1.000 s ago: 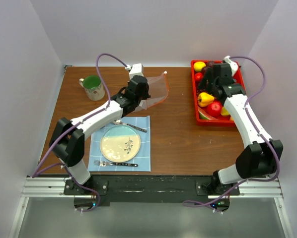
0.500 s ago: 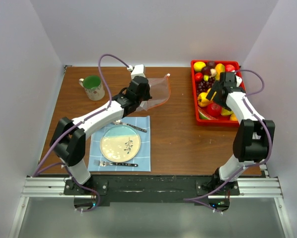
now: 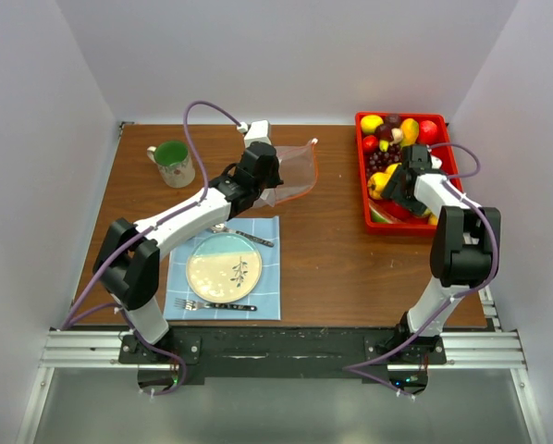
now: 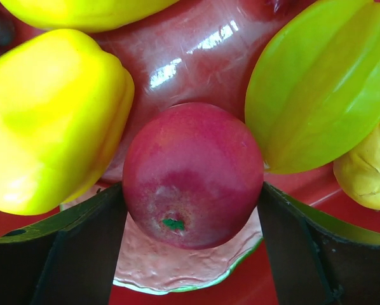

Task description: Place the food in the zip-top bag and seal the zipper

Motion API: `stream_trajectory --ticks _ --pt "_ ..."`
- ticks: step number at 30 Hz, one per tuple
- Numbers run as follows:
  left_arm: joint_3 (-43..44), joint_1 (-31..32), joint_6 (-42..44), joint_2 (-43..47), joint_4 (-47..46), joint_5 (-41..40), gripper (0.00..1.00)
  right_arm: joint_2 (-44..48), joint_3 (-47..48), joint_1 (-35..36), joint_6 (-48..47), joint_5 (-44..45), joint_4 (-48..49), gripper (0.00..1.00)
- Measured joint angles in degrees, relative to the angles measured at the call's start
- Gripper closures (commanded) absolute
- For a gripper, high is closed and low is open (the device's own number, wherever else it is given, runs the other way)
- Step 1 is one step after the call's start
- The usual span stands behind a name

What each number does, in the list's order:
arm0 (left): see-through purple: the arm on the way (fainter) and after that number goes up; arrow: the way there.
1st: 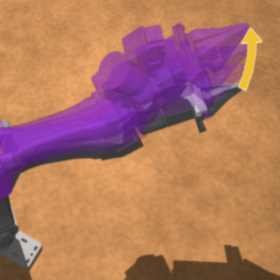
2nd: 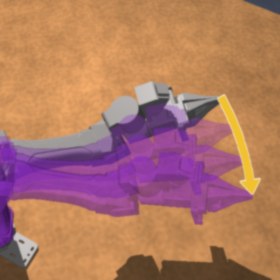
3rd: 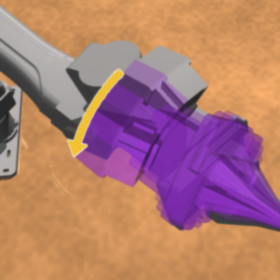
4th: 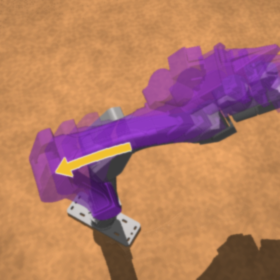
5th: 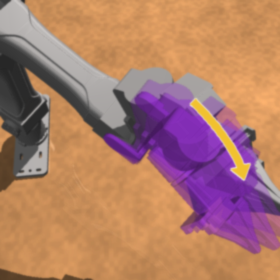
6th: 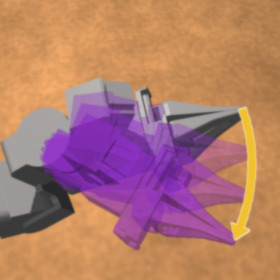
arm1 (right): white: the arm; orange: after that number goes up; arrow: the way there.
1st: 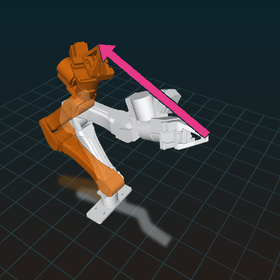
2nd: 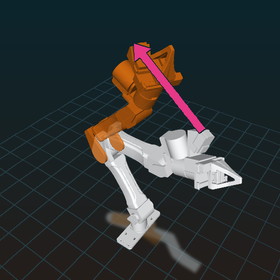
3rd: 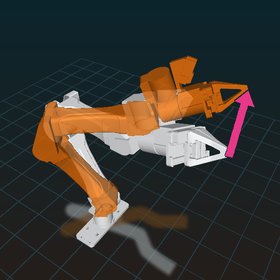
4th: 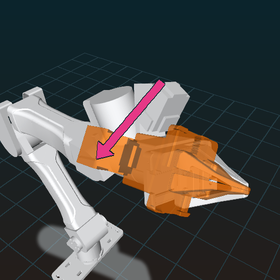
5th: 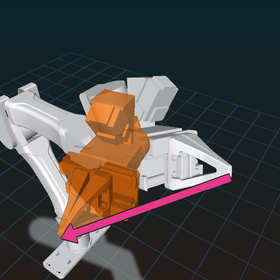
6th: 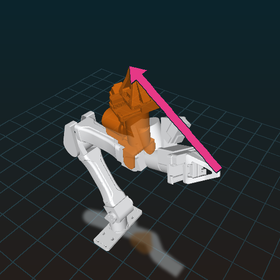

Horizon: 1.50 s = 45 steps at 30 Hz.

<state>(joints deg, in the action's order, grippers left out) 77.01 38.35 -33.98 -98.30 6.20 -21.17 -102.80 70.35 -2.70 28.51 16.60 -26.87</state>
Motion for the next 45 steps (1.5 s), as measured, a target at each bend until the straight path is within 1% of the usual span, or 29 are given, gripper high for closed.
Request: stream_trajectory --ticks 1,2,4,5,6,8,11,17,19,20,21,23,27,30,34,36,37,39,40,43,45 --pt "0.0 0.0 0.0 0.0 0.0 0.0 1.00 0.0 0.0 0.0 0.0 0.0 0.1 0.31" --pt "0.0 0.0 0.0 0.0 0.0 0.0 1.00 0.0 0.0 0.0 0.2 0.2 0.1 0.38" --pt "0.0 0.1 0.0 0.0 0.0 0.0 1.00 0.0 0.0 0.0 0.3 0.4 0.1 0.46" --pt "0.0 0.1 0.0 -0.1 0.0 0.0 1.00 0.2 0.0 0.0 0.3 0.4 0.1 0.57" --pt "0.0 0.2 0.0 -0.1 0.0 0.0 1.00 0.6 0.0 0.0 0.3 0.4 -0.2 0.61" --pt "0.0 0.4 0.0 -0.1 0.0 0.0 1.00 1.9 -0.3 0.0 0.2 0.4 -0.8 0.67" --pt "0.0 0.9 0.0 -0.2 0.0 0.0 1.00 6.4 -1.1 0.0 0.0 0.3 -2.7 0.73" --pt "1.6 1.6 0.0 -1.0 0.3 0.4 1.00 20.0 -1.2 1.0 -0.3 -2.7 -4.4 0.73" --pt "1.9 1.6 0.0 -1.2 0.3 0.6 1.00 24.5 -1.0 3.2 0.0 -4.2 -5.1 0.73" --pt "2.2 1.6 0.0 -1.2 0.4 0.7 1.00 25.0 -0.9 4.6 0.0 -4.3 -5.1 0.72" --pt "2.5 1.6 0.0 -1.3 0.6 1.0 1.00 26.1 -0.5 7.3 0.6 -4.5 -5.6 0.72" --pt "3.1 1.8 0.0 -1.4 0.8 1.2 1.00 26.8 1.5 13.6 1.7 -5.5 -5.7 0.72" --pt "4.7 2.3 -0.1 -1.7 1.2 1.5 1.00 25.3 5.7 24.2 4.2 -7.5 -4.8 0.72" --pt "5.5 2.8 -0.7 -2.0 1.3 1.9 1.00 23.3 8.3 28.5 6.1 -7.6 -3.7 0.71" --pt "6.0 3.6 -1.1 -2.1 2.0 2.3 1.00 19.4 11.1 31.2 8.0 -7.3 -2.4 0.70" --pt "6.2 3.9 -1.2 -2.1 2.2 2.4 1.00 17.6 11.5 31.6 8.7 -7.0 -1.9 0.68" --pt "6.3 4.1 -1.4 -2.1 2.3 2.4 1.00 16.8 11.6 31.6 9.0 -6.7 -2.0 0.56" --pt "6.4 4.2 -1.5 -2.1 2.4 2.4 1.00 15.3 11.8 31.6 9.1 -6.2 -2.2 0.38" --pt "6.4 4.4 -1.6 -2.1 2.4 2.4 1.00 14.6 11.9 31.6 9.2 -5.8 -2.3 0.23" --pt "6.5 4.5 -1.6 -2.1 2.5 2.5 1.00 13.8 11.9 31.6 9.3 -5.6 -2.5 0.10" --pt "6.7 4.5 -1.9 -2.1 2.6 2.5 1.00 14.0 11.9 31.6 9.2 -5.6 -2.3 0.06"
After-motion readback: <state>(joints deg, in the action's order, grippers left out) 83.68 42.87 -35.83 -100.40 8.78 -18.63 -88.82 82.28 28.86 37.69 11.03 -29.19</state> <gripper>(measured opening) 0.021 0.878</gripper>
